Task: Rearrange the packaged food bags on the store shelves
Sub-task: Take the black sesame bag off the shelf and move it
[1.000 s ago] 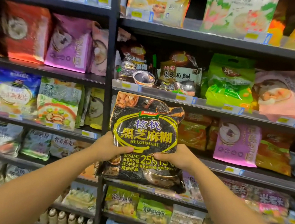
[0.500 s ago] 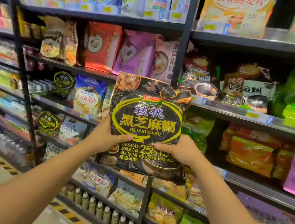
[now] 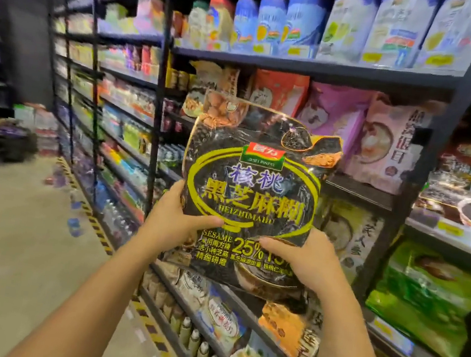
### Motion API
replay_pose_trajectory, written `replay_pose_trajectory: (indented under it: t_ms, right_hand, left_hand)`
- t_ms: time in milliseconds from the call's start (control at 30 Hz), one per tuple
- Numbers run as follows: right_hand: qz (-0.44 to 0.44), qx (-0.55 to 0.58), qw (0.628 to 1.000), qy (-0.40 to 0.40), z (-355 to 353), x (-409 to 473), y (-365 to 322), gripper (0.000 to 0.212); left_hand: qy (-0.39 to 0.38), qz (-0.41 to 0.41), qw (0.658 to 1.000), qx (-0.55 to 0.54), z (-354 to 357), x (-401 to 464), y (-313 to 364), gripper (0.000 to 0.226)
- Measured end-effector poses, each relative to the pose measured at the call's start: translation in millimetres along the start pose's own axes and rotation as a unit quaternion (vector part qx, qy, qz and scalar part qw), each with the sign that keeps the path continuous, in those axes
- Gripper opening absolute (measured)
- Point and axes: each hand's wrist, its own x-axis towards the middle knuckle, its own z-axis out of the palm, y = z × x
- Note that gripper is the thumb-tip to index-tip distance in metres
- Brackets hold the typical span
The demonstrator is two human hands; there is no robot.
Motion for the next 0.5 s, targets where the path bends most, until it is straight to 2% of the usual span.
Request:
replay_pose_trajectory:
  t_ms: [67,233,333,500]
  right_hand:
    - [-0.013,0.005,1.000,0.001,19,16,-8,0.047]
    - [-0.028,0.003,1.000,-0.001,80,60,-27,0.033]
    - [-0.029,0.009,1.000,0.004,123,88,-40,0.026]
    - [-0.004,0.047,0.999,-0.003,197,134,-63,0.037]
  left_hand:
    - [0.010,-0.014,1.000,-0.014,-19,12,-11,0.084]
    - [0.024,-0.008,1.000,-0.019,-74,50,-48,0.084]
    - [0.021,-0.025,0.999,-0.024,-109,76,-74,0.104]
    - [0.012,-0.033,0.999,-0.035,-168,118,-112,0.084]
